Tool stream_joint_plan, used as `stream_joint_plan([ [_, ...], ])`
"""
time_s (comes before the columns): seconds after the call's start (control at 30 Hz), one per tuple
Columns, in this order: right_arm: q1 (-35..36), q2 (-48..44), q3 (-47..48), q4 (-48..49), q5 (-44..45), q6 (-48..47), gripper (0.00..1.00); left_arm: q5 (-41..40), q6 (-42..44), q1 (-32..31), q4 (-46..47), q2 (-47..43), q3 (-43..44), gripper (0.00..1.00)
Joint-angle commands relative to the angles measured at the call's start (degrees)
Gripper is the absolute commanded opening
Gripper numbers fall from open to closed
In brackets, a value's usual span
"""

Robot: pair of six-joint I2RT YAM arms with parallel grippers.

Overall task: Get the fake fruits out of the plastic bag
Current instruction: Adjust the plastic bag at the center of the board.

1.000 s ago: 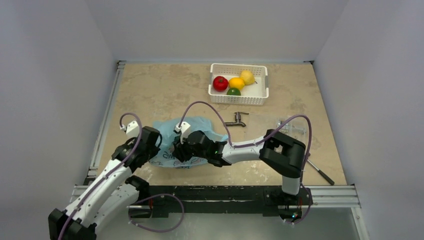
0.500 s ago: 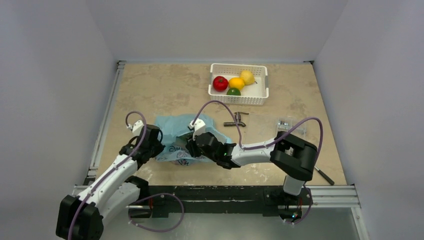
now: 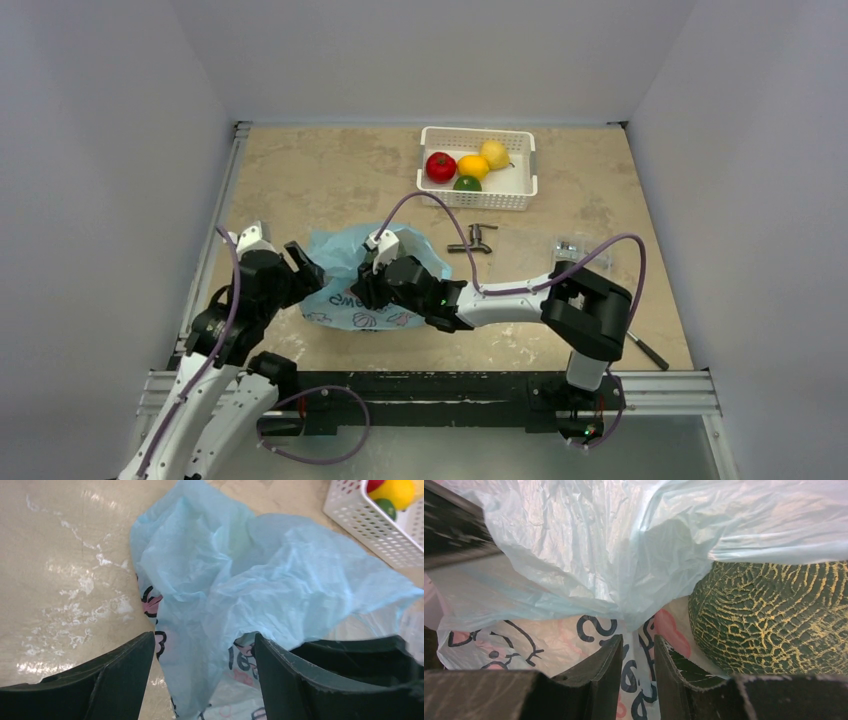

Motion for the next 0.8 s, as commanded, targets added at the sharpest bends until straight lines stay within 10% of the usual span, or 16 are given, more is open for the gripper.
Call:
stream_joint_plan([
  [0.0, -0.09, 0.13, -0.60, 3.14, -1.12, 1.78, 0.29, 9.05, 14.00, 0.37, 0.66, 2.28, 6.06, 0.73],
  [0.57, -0.32, 0.23, -4.51, 6.94, -2.46, 5.37, 0.28, 3.82, 37.61, -7.56, 6.46, 29.90, 12.03, 0.73],
  [0.77, -0.40, 1.94, -5.32, 5.56, 3.18, 8.30, 0.23, -9.59, 38.76, -7.55, 5.29, 35.66, 14.18, 0.11],
])
